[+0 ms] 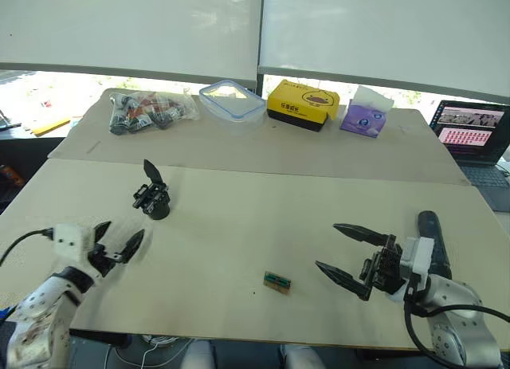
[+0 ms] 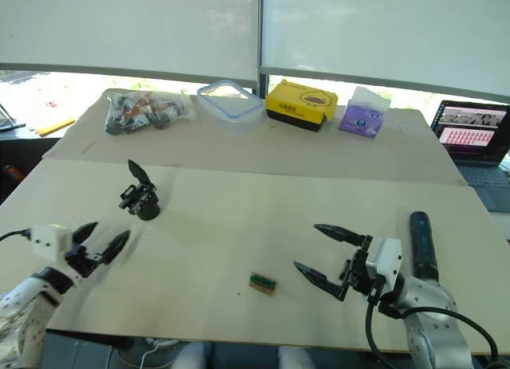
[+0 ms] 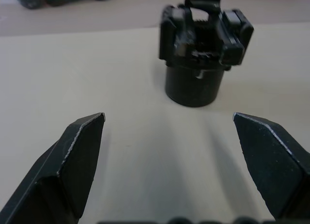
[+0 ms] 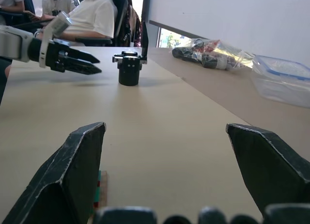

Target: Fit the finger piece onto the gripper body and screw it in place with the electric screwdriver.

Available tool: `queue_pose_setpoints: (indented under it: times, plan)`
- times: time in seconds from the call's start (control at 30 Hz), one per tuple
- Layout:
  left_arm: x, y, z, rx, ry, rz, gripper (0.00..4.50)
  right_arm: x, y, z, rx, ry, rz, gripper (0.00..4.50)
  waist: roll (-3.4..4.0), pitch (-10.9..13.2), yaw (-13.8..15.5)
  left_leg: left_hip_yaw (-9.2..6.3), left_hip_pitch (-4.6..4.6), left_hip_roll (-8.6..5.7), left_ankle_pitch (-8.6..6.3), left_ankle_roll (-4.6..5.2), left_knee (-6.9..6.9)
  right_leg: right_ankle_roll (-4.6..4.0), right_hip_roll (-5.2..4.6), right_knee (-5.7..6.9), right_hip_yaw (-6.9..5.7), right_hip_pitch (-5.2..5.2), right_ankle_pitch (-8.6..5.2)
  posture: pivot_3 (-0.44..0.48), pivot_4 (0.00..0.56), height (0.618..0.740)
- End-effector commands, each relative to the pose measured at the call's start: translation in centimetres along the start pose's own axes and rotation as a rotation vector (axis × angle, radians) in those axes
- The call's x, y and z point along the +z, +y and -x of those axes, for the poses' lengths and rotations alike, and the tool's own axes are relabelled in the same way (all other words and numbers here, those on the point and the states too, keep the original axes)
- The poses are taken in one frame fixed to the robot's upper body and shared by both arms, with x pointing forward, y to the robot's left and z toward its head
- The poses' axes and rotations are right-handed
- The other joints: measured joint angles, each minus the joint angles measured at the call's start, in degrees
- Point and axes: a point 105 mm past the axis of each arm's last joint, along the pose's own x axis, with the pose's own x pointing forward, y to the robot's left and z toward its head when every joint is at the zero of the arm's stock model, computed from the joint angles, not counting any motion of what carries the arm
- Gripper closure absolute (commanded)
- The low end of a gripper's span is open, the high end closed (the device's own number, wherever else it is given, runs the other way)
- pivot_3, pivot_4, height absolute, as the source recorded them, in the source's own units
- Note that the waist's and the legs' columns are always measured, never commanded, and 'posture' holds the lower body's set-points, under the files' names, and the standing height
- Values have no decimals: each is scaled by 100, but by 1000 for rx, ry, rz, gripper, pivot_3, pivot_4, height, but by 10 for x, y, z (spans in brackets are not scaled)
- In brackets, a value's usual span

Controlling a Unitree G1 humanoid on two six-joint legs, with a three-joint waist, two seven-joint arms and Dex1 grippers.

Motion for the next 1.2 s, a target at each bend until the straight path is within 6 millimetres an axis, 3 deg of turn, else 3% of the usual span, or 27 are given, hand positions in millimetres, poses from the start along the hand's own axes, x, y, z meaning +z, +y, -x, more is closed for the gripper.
queue_pose_setpoints:
  times: [0.03,0.33,0.7,0.8,0.9,1.03,1.2]
  plan:
    - [-1,-4,-14,-1,28,-2,0,3,-3,2,-14,-25,34,101,0,0,-4,0,0,0,0,0,1,0,0,0,0,0,0,0,150,740]
    - [2,-15,-56,16,34,-62,0,-8,-3,8,-12,-36,29,101,4,-3,43,0,0,-2,7,10,4,4,0,-1,-1,8,1,0,150,740]
    - [-9,-29,-79,-23,28,-60,0,-12,0,10,-24,-32,35,101,91,-52,163,-1,3,-5,8,10,5,12,-1,-1,-1,13,1,0,150,740]
    - [-13,-31,-83,-33,30,-58,834,-14,1,10,-19,-22,30,0,109,-62,189,-2,6,-7,8,10,7,14,-2,-5,-1,22,0,0,150,740]
    - [-17,-35,-84,-60,27,-48,2156,-13,2,10,-11,-15,32,0,113,-65,190,-4,32,-9,3,2,6,17,-3,-13,-1,48,-2,0,150,740]
    - [3,-45,-82,-103,-89,-100,2200,-11,-2,14,-21,-2,43,0,114,-65,178,-3,58,-9,0,-2,4,16,-6,-26,-1,72,-5,0,150,740]
    - [31,-98,-88,-257,-190,-156,2200,-11,-4,25,-12,40,51,0,106,-61,241,-4,35,-14,0,-2,3,23,-10,-34,-1,73,-9,0,150,740]
